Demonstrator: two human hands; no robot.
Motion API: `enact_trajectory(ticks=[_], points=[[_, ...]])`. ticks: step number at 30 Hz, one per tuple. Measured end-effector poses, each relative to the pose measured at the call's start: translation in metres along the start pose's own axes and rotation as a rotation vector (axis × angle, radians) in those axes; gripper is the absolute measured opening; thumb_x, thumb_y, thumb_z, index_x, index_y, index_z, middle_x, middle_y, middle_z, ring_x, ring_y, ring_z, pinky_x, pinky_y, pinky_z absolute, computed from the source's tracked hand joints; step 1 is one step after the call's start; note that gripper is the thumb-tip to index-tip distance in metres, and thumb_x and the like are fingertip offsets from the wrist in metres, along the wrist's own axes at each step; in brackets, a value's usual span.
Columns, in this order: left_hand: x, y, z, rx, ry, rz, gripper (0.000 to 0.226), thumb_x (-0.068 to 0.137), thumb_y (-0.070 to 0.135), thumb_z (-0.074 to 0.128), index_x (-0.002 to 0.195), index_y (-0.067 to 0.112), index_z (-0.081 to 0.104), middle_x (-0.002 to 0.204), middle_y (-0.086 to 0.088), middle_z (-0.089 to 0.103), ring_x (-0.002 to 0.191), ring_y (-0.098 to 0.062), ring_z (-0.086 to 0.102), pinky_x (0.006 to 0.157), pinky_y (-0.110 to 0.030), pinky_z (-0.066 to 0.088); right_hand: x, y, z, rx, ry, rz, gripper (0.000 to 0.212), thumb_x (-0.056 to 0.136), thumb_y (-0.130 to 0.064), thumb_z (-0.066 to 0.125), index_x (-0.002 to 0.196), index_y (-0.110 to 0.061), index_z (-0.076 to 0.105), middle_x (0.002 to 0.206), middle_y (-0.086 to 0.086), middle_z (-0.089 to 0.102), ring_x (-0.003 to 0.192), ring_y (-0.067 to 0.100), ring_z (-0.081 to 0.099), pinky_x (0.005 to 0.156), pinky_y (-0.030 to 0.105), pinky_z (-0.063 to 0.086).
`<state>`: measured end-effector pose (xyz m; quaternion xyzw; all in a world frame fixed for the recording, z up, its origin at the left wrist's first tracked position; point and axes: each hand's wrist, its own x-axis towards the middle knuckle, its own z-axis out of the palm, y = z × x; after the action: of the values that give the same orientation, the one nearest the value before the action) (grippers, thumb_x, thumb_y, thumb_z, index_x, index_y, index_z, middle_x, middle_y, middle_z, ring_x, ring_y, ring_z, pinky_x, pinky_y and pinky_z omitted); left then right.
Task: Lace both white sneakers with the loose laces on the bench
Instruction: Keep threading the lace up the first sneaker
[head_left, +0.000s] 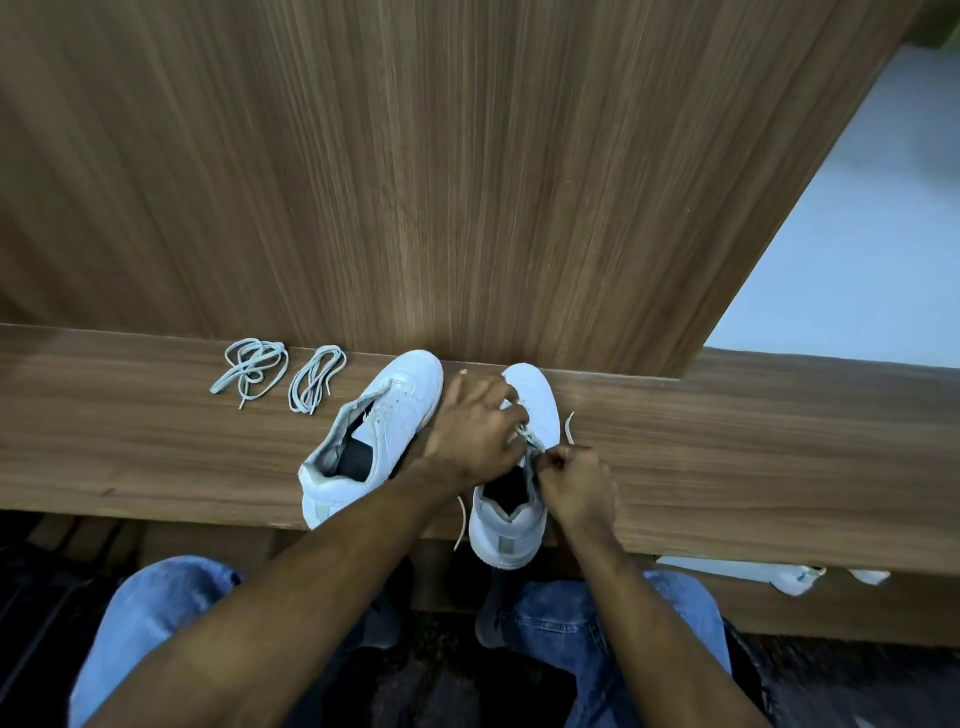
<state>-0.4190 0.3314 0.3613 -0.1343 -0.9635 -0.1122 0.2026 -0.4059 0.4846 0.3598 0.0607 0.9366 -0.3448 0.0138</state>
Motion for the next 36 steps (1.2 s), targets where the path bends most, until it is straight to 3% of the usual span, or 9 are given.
enact_trajectory(ticks=[4,7,12,15,18,22,25,28,36], points=[[0.006,0.016,0.006,0.203,-0.148,0.037,0.027,0.088,0.033,0.054,0.100,0.017,0.072,0.115,-0.002,0.061,0.126,-0.022,0.046,0.111,-0.059,0.022,0.000,0.000,-0.004,-0.007,-0.020,0.018,0.022,0.087,-0.036,0.057,0.091,-0.021,0.073,0.096,0.011,0.071,0.096,0.034,0.064,0.068,0.028,0.039],[0.009,0.013,0.005,0.237,0.065,-0.045,0.017,0.085,0.030,0.060,0.089,0.018,0.071,0.101,0.000,0.063,0.104,-0.020,0.058,0.106,-0.056,0.032,0.000,0.000,-0.002,0.018,-0.026,0.023,0.022,0.087,-0.038,0.059,0.089,-0.022,0.073,0.093,0.007,0.072,0.093,0.032,0.065,0.069,0.028,0.043],[0.026,-0.014,-0.033,-0.397,0.509,-0.769,0.022,0.093,0.028,0.048,0.087,0.016,0.065,0.100,-0.005,0.061,0.095,-0.025,0.058,0.100,-0.050,0.038,0.001,0.003,0.000,0.037,-0.023,0.013,0.022,0.087,-0.040,0.059,0.095,-0.025,0.074,0.094,0.005,0.073,0.090,0.029,0.066,0.071,0.028,0.045],[0.033,-0.032,-0.054,-0.490,0.611,-0.940,0.011,0.094,0.028,0.052,0.087,0.021,0.058,0.103,-0.006,0.061,0.097,-0.027,0.059,0.093,-0.048,0.043,0.002,0.003,0.002,0.029,-0.023,0.016,0.023,0.087,-0.041,0.059,0.096,-0.026,0.073,0.095,0.005,0.073,0.090,0.029,0.066,0.074,0.030,0.049],[0.027,-0.033,-0.047,-0.352,0.403,-0.815,0.016,0.090,0.023,0.057,0.105,0.019,0.060,0.113,-0.005,0.056,0.108,-0.025,0.053,0.093,-0.043,0.041,0.004,0.004,0.002,0.012,-0.020,0.020,0.022,0.087,-0.041,0.059,0.096,-0.026,0.074,0.096,0.006,0.073,0.092,0.030,0.066,0.075,0.031,0.048],[0.011,-0.013,-0.023,-0.188,0.098,-0.227,0.030,0.080,0.035,0.060,0.104,0.019,0.068,0.112,-0.005,0.060,0.122,-0.027,0.050,0.099,-0.045,0.039,0.002,0.001,0.002,0.016,-0.029,0.039,0.022,0.086,-0.040,0.059,0.095,-0.027,0.074,0.095,0.006,0.073,0.092,0.031,0.065,0.075,0.031,0.049],[0.003,0.007,-0.008,0.020,-0.223,-0.052,0.032,0.086,0.039,0.054,0.110,0.022,0.068,0.129,0.001,0.054,0.140,-0.020,0.031,0.115,-0.050,0.015,0.002,0.000,0.000,-0.007,-0.033,0.029,0.024,0.086,-0.040,0.057,0.094,-0.025,0.074,0.096,0.006,0.072,0.094,0.031,0.065,0.073,0.029,0.046],[0.004,0.017,-0.005,0.052,-0.196,-0.123,0.029,0.094,0.033,0.045,0.111,0.020,0.065,0.128,0.002,0.053,0.136,-0.016,0.034,0.117,-0.048,0.007,0.002,0.000,-0.002,0.001,-0.047,0.033,0.024,0.087,-0.041,0.057,0.094,-0.026,0.073,0.095,0.005,0.072,0.094,0.030,0.065,0.073,0.030,0.047],[0.022,-0.009,-0.038,-0.364,0.337,-0.750,0.009,0.092,0.024,0.053,0.095,0.023,0.061,0.105,0.001,0.061,0.105,-0.022,0.054,0.103,-0.044,0.034,0.003,0.002,0.000,-0.012,-0.028,0.014,0.023,0.088,-0.041,0.059,0.094,-0.024,0.074,0.094,0.006,0.073,0.092,0.030,0.066,0.073,0.029,0.045]])
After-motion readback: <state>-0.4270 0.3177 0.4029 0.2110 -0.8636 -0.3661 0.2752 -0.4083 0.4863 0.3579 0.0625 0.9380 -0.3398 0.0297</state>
